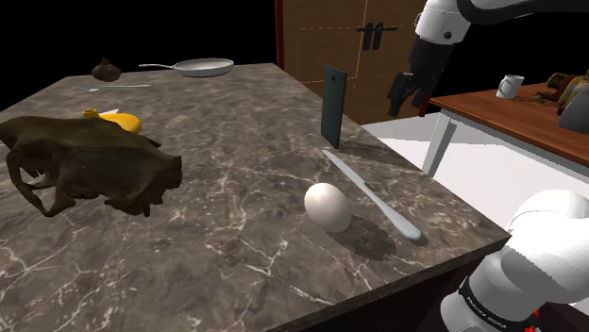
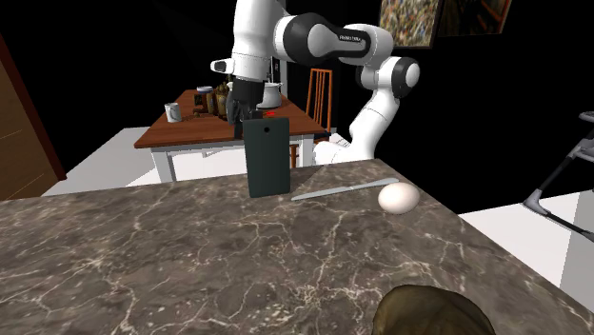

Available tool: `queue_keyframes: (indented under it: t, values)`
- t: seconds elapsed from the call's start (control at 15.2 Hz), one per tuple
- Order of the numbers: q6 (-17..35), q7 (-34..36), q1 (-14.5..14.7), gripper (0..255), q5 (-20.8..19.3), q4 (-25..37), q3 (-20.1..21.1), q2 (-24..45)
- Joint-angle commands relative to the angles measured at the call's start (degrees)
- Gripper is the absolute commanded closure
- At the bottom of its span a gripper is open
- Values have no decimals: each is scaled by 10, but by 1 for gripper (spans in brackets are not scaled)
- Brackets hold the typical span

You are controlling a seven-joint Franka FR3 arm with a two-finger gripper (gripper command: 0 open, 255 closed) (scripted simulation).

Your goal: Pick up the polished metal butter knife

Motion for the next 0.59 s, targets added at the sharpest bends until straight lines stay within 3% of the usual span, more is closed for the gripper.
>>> queue_keyframes:
  t: [0.0,0.53]
  values:
    - [0,0,0,0,0,0,0,0]
    - [-58,125,25,0,89,-3,87,-31]
